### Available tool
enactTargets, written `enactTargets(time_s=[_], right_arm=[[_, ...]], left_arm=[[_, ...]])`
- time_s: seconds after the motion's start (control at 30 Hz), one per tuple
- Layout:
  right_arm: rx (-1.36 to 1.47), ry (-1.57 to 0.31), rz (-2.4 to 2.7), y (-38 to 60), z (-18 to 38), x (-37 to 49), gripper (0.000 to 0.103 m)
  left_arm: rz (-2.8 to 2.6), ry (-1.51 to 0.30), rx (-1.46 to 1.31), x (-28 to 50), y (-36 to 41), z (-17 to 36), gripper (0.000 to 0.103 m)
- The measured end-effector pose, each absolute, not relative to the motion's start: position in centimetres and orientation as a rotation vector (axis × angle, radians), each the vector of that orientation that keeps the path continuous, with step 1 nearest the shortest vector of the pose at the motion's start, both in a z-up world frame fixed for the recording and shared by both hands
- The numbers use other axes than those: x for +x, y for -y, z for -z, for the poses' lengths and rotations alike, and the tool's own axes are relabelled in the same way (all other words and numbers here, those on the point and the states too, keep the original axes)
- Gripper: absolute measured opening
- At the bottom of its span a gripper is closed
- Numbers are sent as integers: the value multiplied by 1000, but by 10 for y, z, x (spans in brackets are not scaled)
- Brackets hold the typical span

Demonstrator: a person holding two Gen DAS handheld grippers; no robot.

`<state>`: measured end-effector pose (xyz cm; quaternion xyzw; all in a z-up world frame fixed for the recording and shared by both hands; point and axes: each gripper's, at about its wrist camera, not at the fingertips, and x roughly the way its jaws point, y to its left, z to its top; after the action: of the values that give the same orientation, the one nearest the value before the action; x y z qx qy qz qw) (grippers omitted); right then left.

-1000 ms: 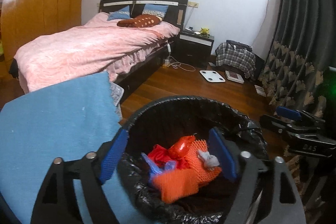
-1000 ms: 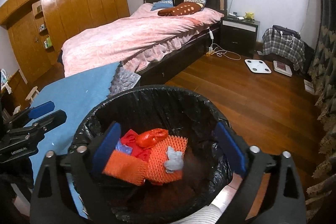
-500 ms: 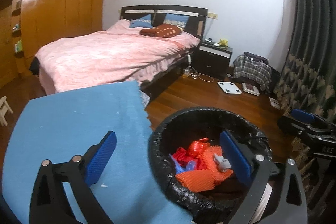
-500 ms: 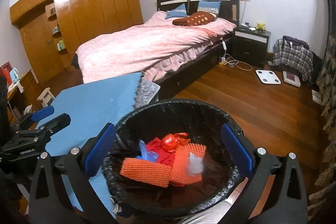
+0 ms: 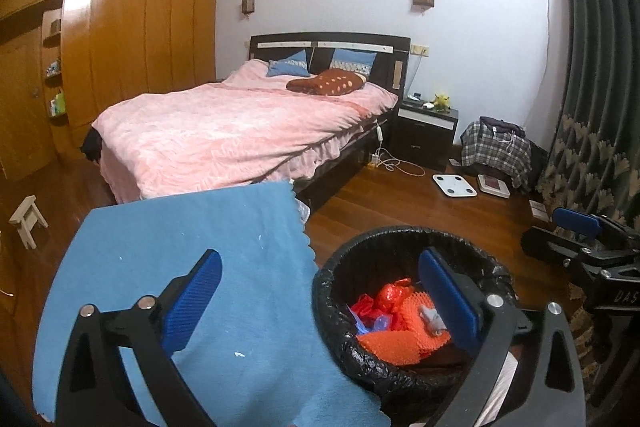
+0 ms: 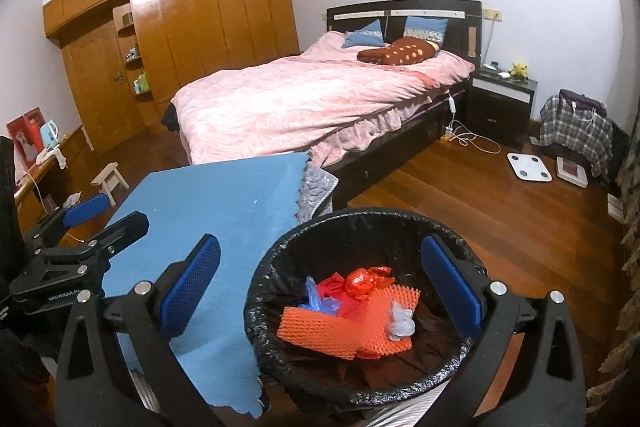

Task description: Collect trash

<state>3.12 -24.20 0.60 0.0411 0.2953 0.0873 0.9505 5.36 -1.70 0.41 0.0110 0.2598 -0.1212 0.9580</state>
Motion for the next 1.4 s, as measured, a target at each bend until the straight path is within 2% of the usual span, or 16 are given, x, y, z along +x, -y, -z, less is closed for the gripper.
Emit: enactTargets(time_s=[1.4], right_arm=[[54,-571,-204,227,-22,25,98]], left_arm=[[227,-483,37,33,14,-24,97]])
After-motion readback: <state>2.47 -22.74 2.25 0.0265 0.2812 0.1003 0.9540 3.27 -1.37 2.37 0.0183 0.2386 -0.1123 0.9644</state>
